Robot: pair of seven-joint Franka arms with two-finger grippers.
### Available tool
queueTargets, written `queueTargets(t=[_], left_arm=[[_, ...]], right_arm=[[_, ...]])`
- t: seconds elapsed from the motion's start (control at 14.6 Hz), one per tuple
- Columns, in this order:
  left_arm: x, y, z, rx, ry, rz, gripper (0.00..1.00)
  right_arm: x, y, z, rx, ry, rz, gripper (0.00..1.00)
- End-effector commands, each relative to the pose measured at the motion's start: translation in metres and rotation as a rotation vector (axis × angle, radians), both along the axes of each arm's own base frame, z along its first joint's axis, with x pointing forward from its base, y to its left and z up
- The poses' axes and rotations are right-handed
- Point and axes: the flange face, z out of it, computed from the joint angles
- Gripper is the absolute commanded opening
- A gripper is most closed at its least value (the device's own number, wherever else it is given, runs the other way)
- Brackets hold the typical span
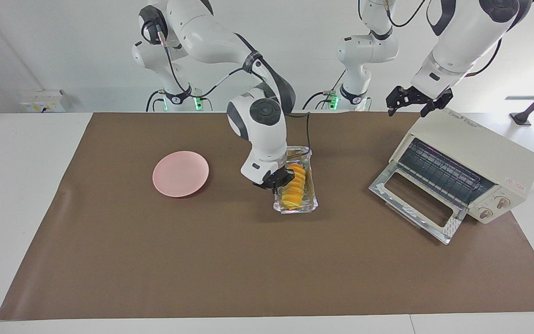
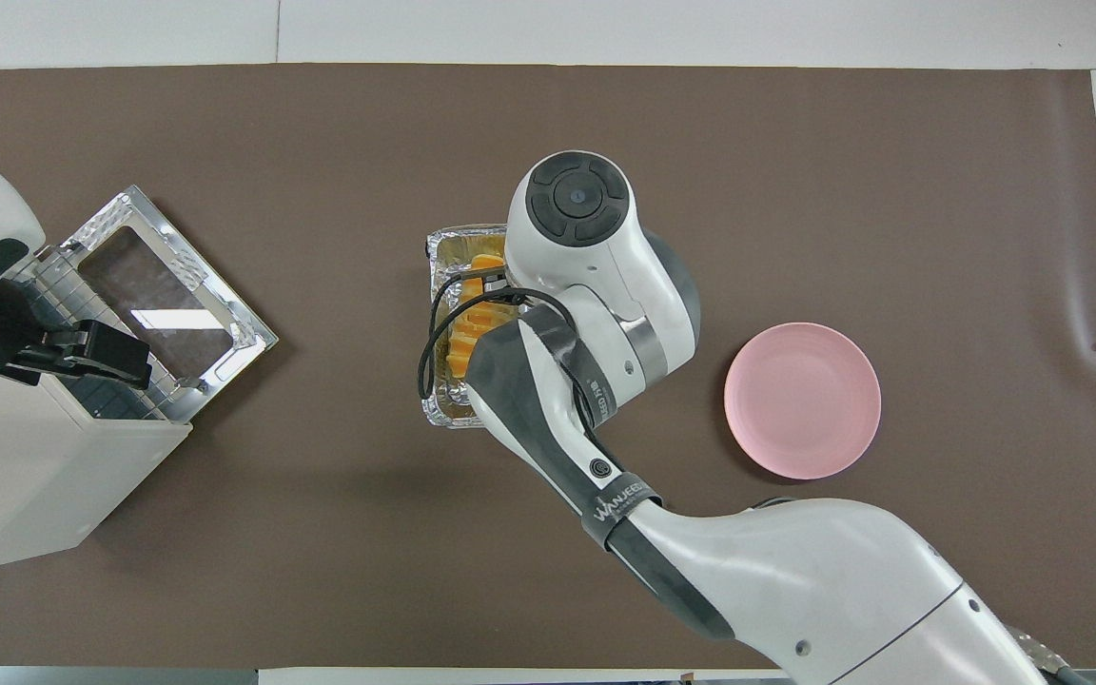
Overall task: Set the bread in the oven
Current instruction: 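Grasp the foil tray rim with the right gripper and slide it toward the oven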
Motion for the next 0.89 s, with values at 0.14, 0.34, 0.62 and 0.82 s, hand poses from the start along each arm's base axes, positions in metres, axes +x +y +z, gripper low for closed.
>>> queueTargets(t=[0.14,0.34,0.62,0.82], left_arm=[[-0.003,0.002,0.004,-0.014,-0.012,-0.005,1.0],[-0.003,0.002,0.004,-0.014,-0.013,-0.005,1.0],[-0.003,0.002,0.004,-0.014,-0.011,-0.005,1.0],[-0.003,0.002,0.004,-0.014,-0.011,-0.005,1.0]], right_arm=[[-0.029,0.007,-0.033,0.031,-0.027,0.006,0.0],[-0.045,0.008,-0.047,0.035,-0.041,0.021,0.0],[-0.045,0.009,-0.044,0.035,-0.034,0.01,0.99],[-0.041,0.011,-0.03,0.033,0.014,-0.078,1.0]])
